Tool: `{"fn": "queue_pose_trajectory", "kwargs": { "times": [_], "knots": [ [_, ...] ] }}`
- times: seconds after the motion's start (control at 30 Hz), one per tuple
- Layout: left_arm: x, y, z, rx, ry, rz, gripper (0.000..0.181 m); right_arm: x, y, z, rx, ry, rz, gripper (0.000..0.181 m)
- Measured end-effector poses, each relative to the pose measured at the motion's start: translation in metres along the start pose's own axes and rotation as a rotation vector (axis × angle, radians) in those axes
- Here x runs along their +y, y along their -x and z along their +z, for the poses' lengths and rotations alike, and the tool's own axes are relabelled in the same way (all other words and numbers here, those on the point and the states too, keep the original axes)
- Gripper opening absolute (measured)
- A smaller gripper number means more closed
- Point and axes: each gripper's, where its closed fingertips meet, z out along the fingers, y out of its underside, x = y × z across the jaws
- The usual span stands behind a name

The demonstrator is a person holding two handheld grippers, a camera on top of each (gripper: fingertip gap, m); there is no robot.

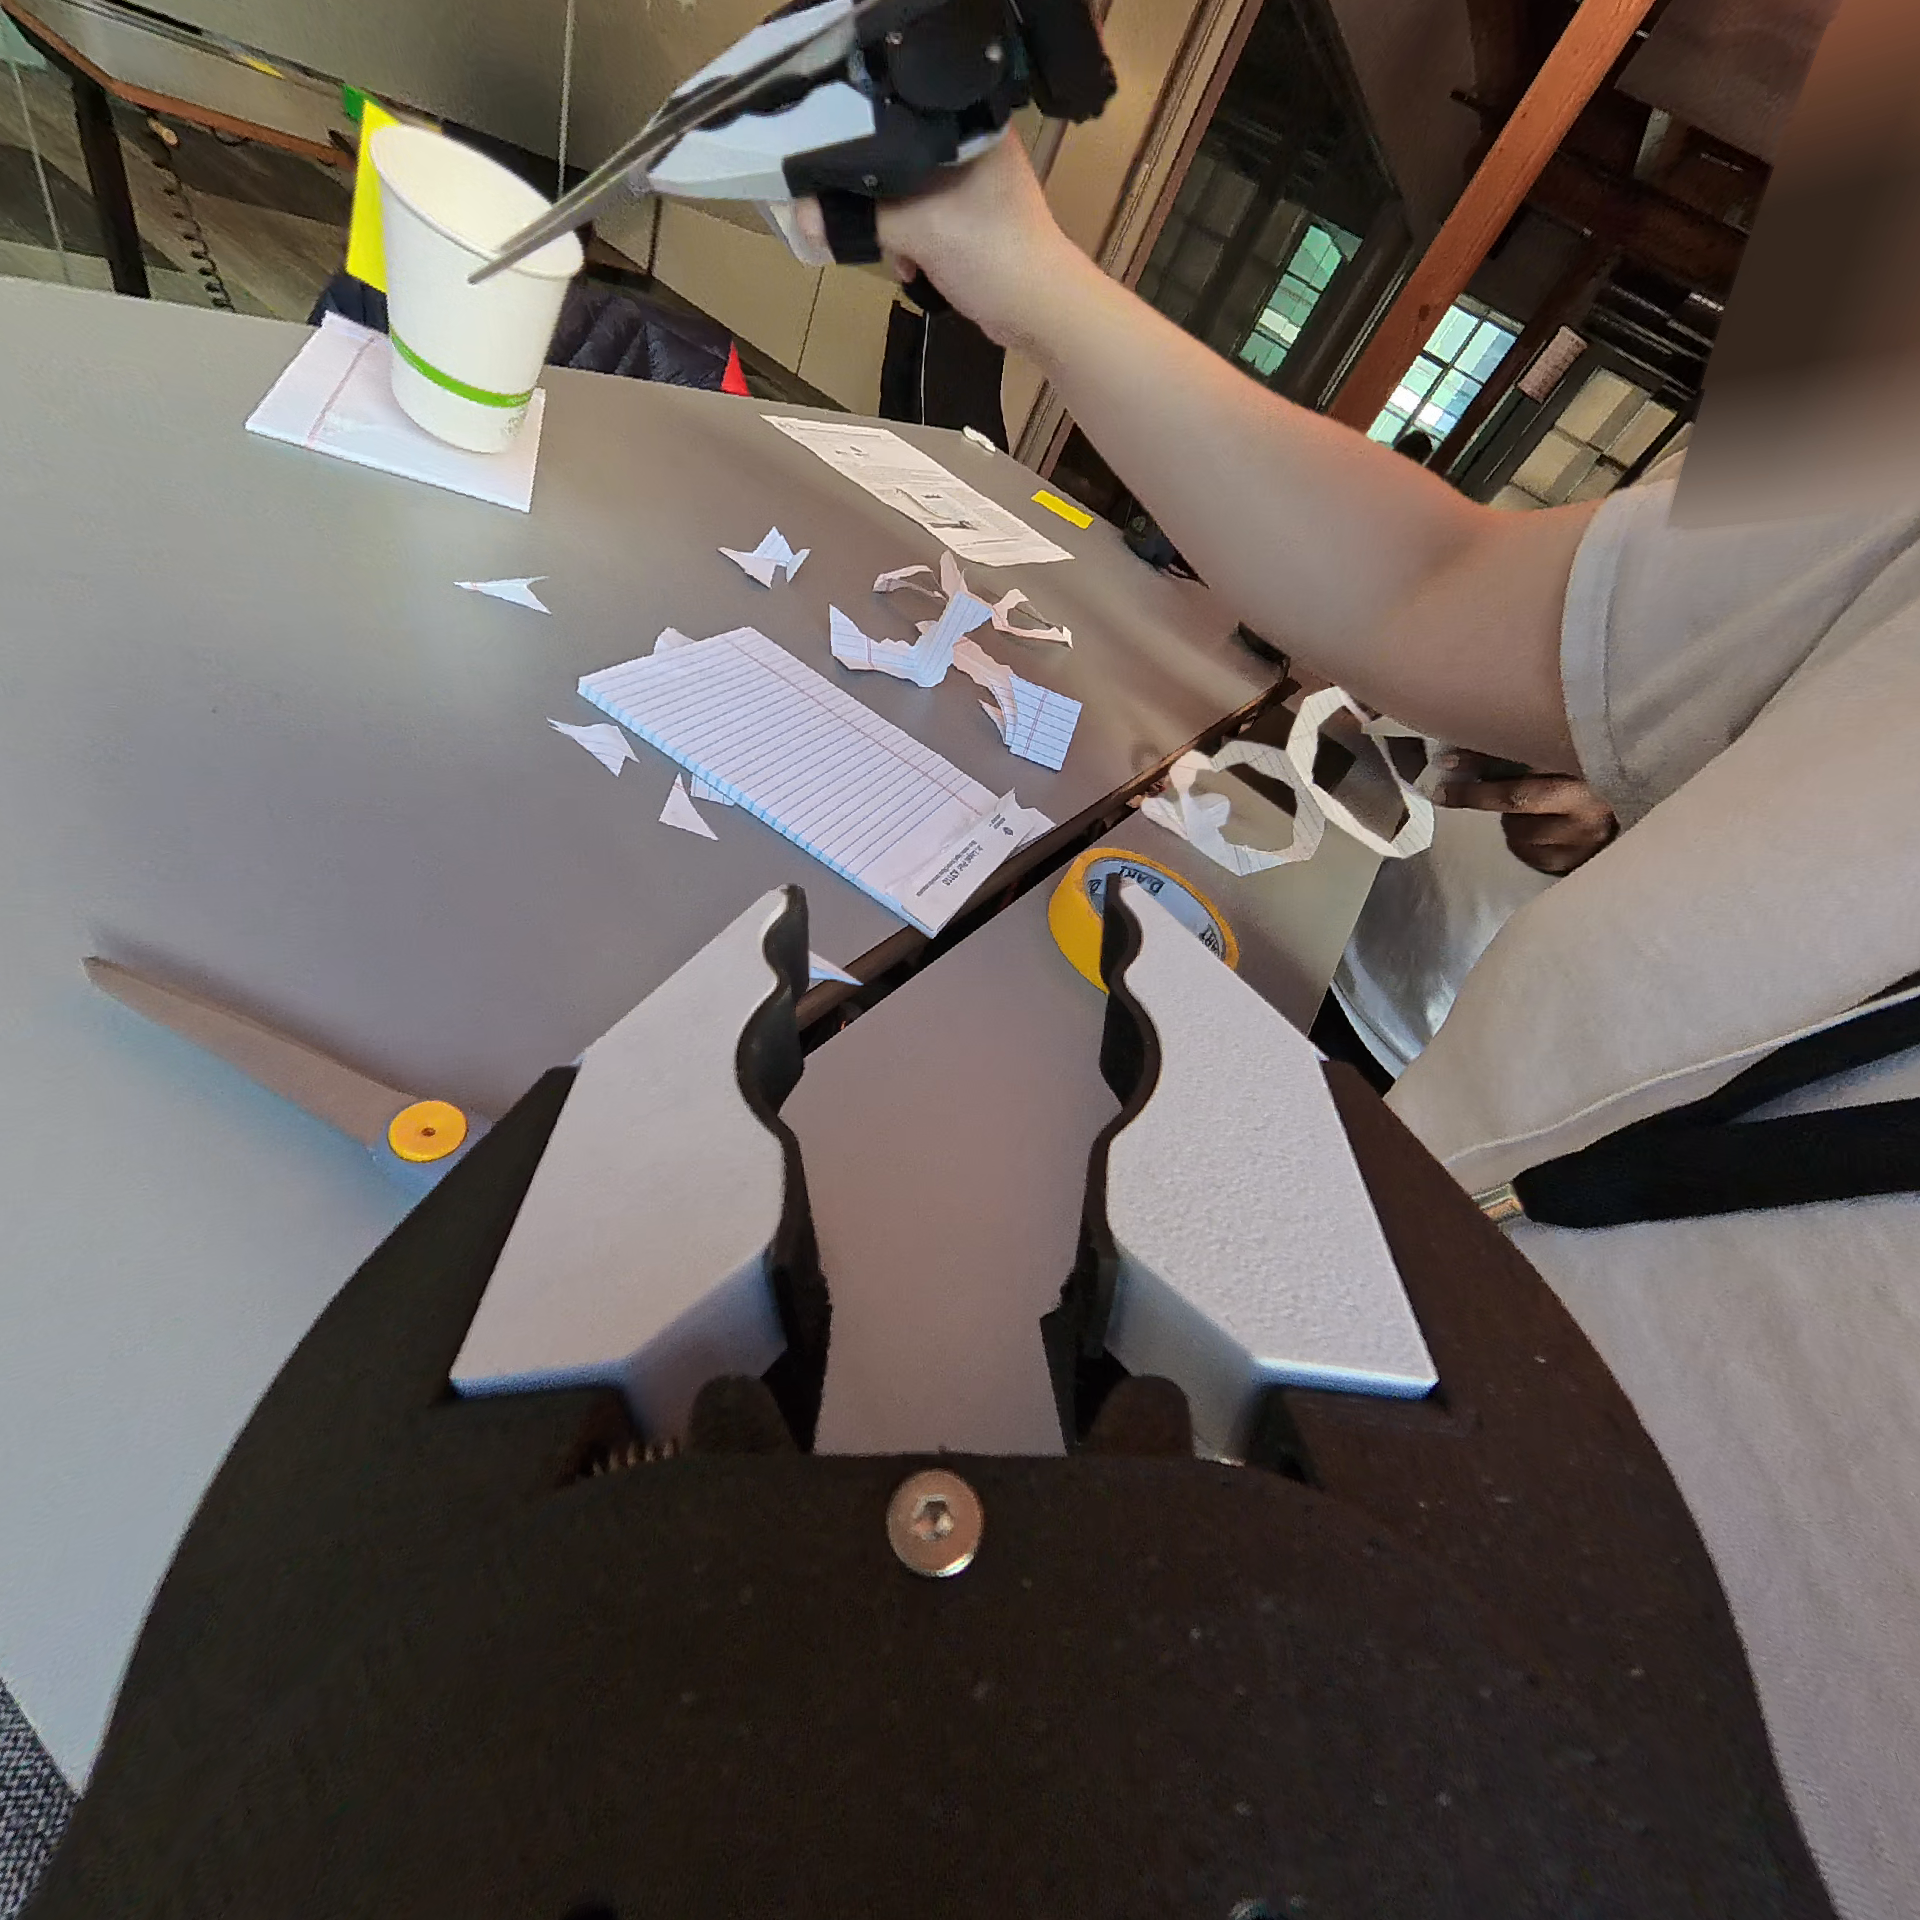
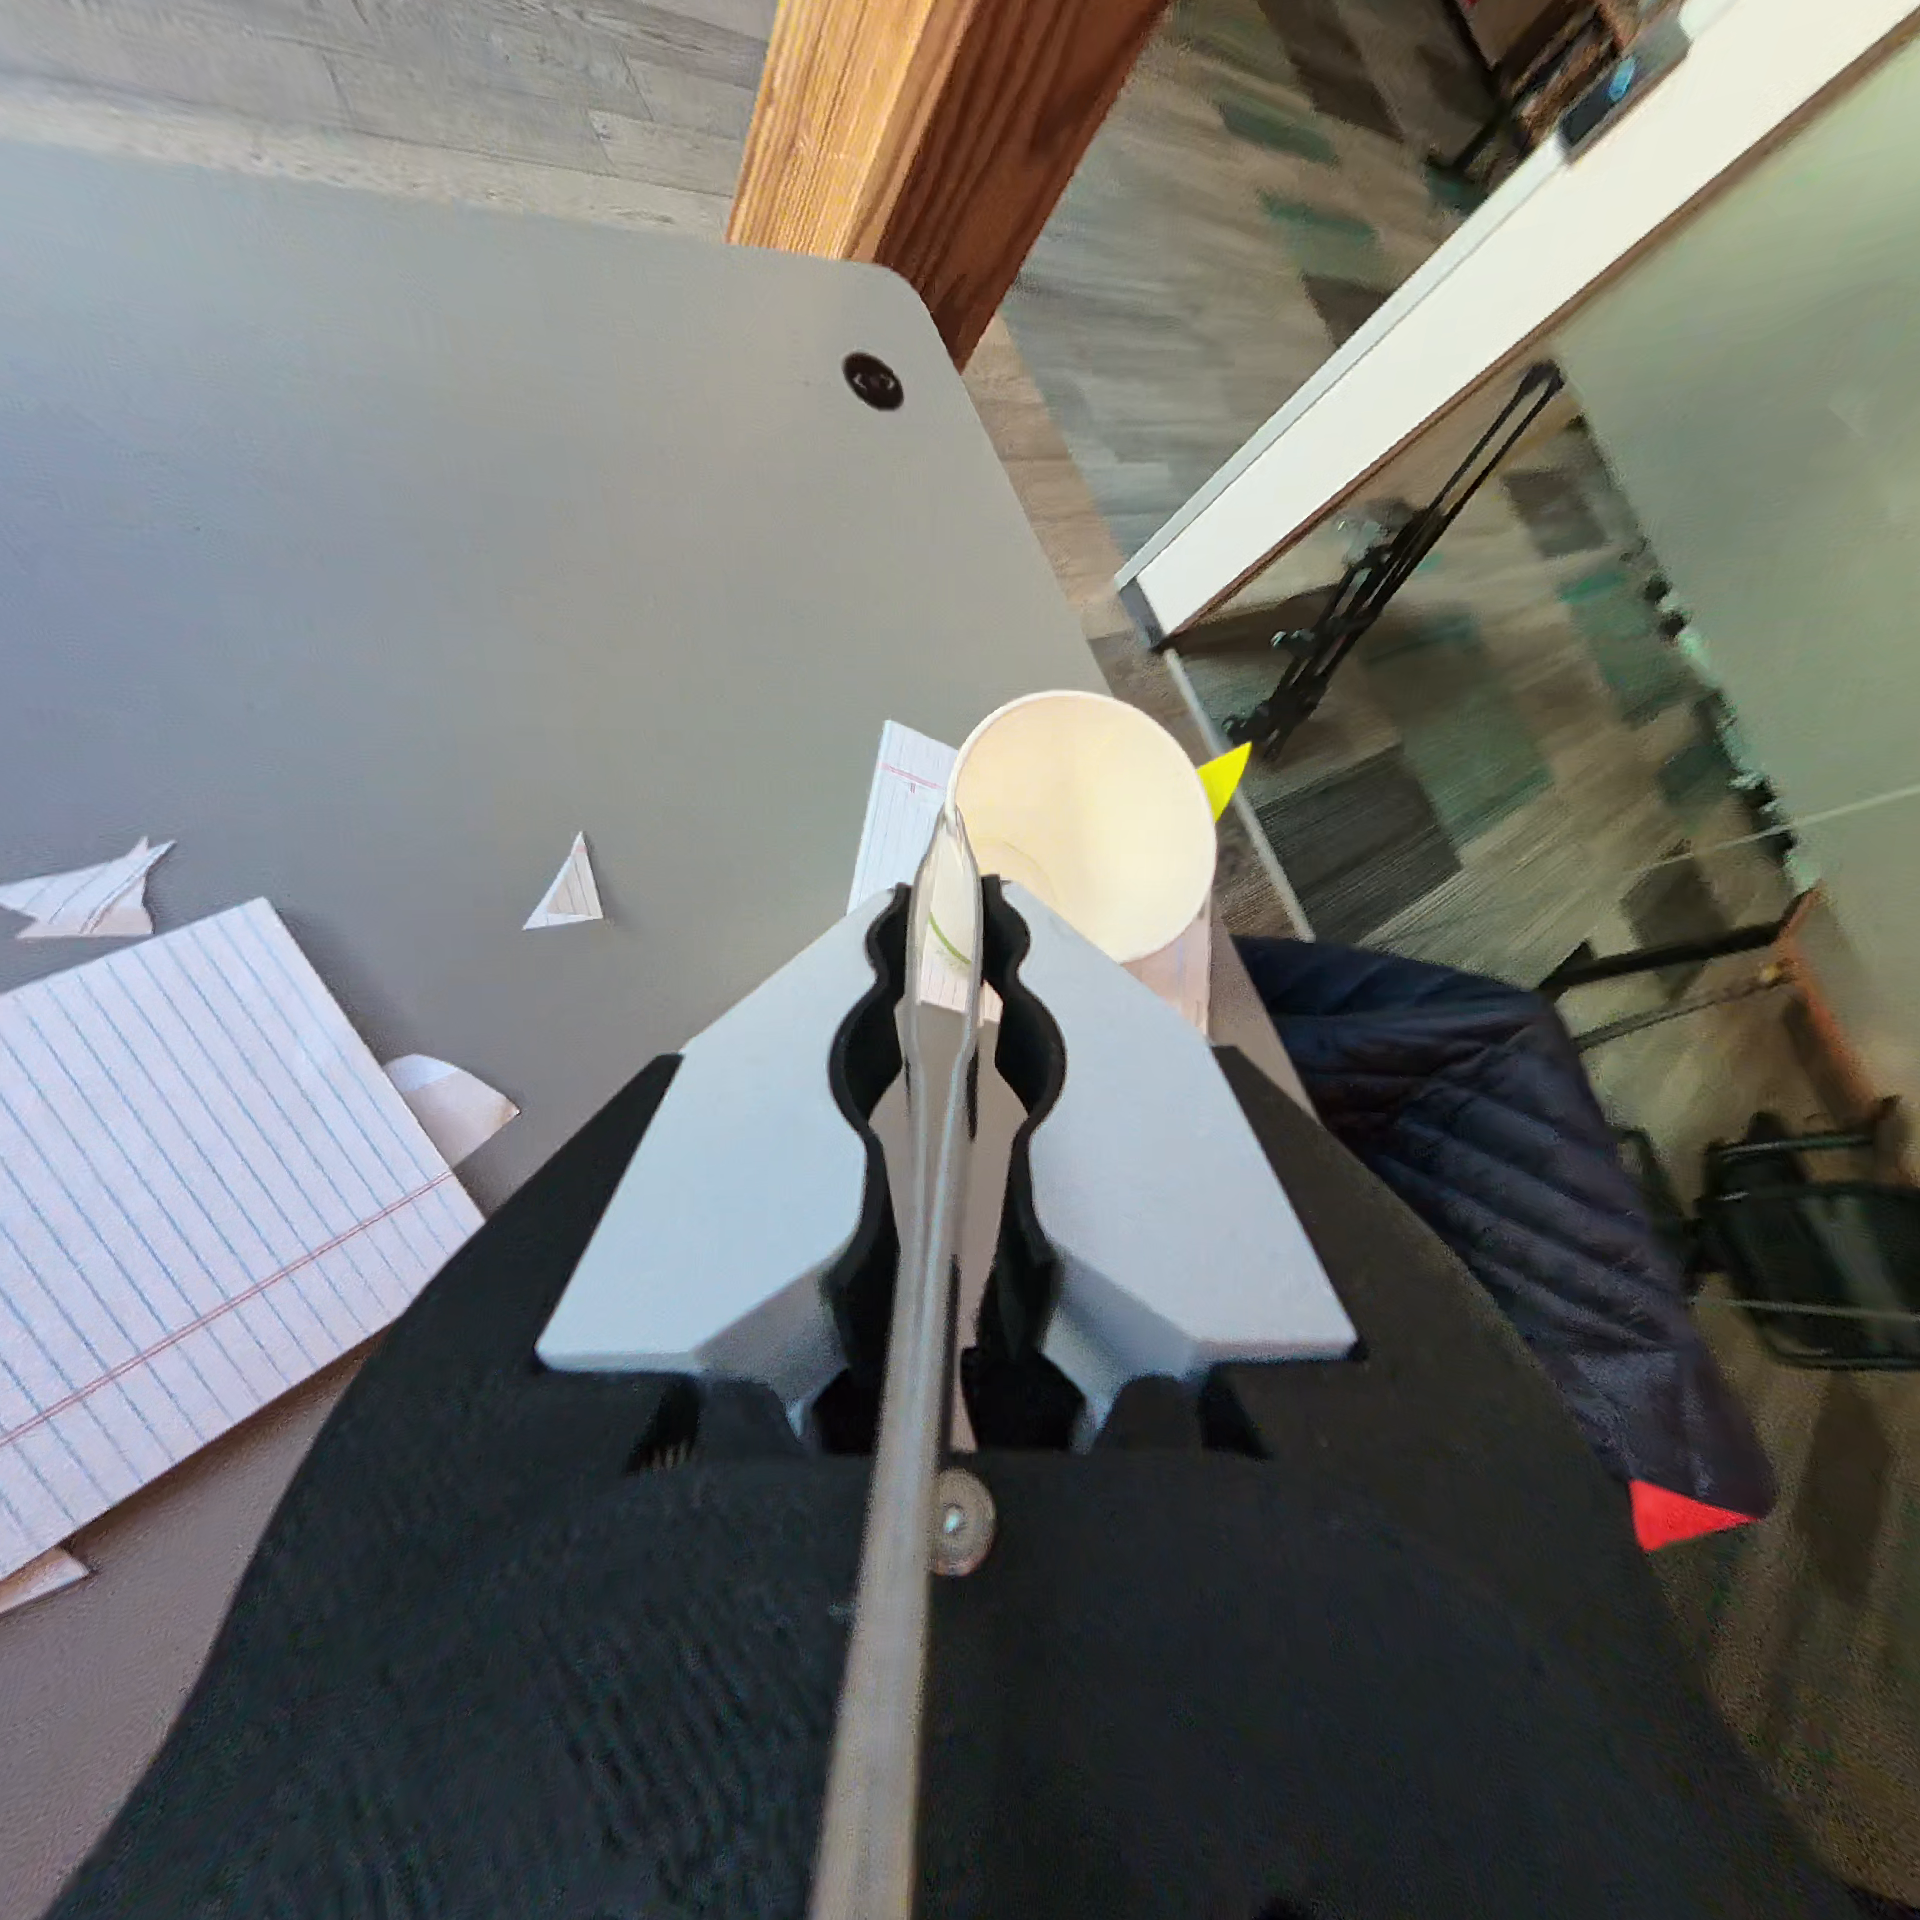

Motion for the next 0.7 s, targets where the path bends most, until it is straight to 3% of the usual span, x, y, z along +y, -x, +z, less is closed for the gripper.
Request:
{"fn": "queue_pose_trajectory", "kwargs": {
  "times": [0.2,0.43,0.6,0.7],
  "knots": [
    [0.003,0.000,-0.008,-0.017,-0.013,-0.005,0.055,0.008,-0.023,0.010,-0.049,-0.008,0.160,0.012],
    [0.003,0.002,-0.011,-0.015,-0.025,-0.015,0.055,0.011,-0.027,0.015,-0.026,-0.031,0.206,0.019],
    [0.002,0.000,-0.008,-0.001,-0.015,-0.013,0.056,-0.004,-0.031,-0.003,0.067,-0.111,0.166,0.019],
    [0.002,0.000,-0.007,0.006,-0.017,-0.010,0.055,-0.022,-0.021,-0.029,0.157,-0.187,0.096,0.019]
  ]
}}
